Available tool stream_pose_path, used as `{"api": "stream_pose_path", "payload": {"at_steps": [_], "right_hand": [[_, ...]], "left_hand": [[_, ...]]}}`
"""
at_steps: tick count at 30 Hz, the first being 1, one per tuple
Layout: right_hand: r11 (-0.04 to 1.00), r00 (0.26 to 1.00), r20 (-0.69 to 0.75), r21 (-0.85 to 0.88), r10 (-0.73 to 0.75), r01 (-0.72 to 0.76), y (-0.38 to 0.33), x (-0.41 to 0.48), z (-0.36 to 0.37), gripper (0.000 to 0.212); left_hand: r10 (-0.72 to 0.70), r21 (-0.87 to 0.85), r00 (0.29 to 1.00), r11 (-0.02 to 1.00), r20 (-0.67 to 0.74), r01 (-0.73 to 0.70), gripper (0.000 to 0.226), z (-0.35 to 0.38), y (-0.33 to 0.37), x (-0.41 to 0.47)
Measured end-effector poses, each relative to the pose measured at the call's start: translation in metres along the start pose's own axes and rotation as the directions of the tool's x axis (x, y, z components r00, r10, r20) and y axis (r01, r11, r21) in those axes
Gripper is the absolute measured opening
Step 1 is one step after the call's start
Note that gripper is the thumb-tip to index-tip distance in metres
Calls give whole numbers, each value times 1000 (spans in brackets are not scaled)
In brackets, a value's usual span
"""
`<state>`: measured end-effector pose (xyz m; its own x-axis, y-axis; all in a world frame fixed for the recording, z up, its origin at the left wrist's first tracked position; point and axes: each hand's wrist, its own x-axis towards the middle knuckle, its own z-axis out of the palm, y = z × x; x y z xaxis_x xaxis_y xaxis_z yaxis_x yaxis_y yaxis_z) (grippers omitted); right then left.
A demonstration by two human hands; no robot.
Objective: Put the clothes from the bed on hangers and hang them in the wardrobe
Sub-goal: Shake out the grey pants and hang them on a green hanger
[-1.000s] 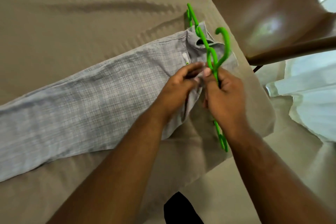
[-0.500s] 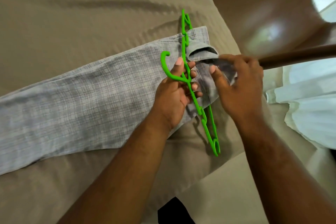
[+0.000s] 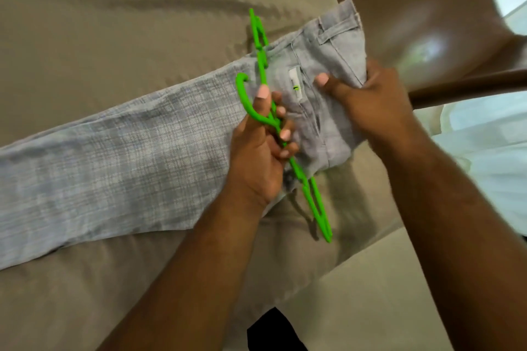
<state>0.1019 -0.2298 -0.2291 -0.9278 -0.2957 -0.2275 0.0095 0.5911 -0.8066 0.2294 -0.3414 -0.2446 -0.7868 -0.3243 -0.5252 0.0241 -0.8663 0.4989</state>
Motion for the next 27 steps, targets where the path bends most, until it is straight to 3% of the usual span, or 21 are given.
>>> {"api": "stream_pose_path", "payload": {"at_steps": [4, 7, 10, 13, 14, 16, 18, 20, 21, 25, 27], "right_hand": [[983, 999, 37, 182, 29, -35, -3, -13, -34, 29], [985, 997, -6, 157, 81, -79, 5, -18, -45, 25], [986, 980, -130, -61, 148, -157, 24, -19, -36, 28], [827, 973, -188, -518, 137, -217, 33, -31, -7, 60], [803, 975, -212, -568, 69, -181, 28, -42, 6, 62], [883, 967, -191, -464, -170, 63, 7, -72, 38, 52], [965, 974, -37, -148, -223, 215, -26, -110, 74, 36], [988, 943, 297, 96, -146, 123, -55, -150, 113, 32], [987, 912, 389, 138, -127, 79, -64, -167, 130, 33], [976, 927, 374, 209, -17, -66, -72, -188, 176, 26], [981, 904, 426, 184, -20, -65, -73, -188, 191, 18]], "left_hand": [[79, 34, 996, 996, -43, -78, 24, -20, 34, -5], [120, 98, 991, 989, -59, -114, 24, -45, 63, -13], [151, 148, 984, 980, -92, -136, 25, -74, 85, -28], [154, 137, 982, 981, -107, -139, 28, -90, 92, -42], [158, 139, 981, 980, -114, -142, 28, -91, 92, -44], [172, 159, 976, 976, -132, -150, 26, -92, 94, -50], [189, 164, 972, 972, -142, -166, 26, -90, 97, -54], [214, 139, 965, 971, -152, -194, 30, -90, 100, -60], [219, 145, 963, 970, -160, -196, 31, -91, 103, -64], [215, 206, 958, 963, -190, -175, 21, -102, 116, -82], [249, 221, 941, 955, -231, -198, 21, -111, 124, -88]]}}
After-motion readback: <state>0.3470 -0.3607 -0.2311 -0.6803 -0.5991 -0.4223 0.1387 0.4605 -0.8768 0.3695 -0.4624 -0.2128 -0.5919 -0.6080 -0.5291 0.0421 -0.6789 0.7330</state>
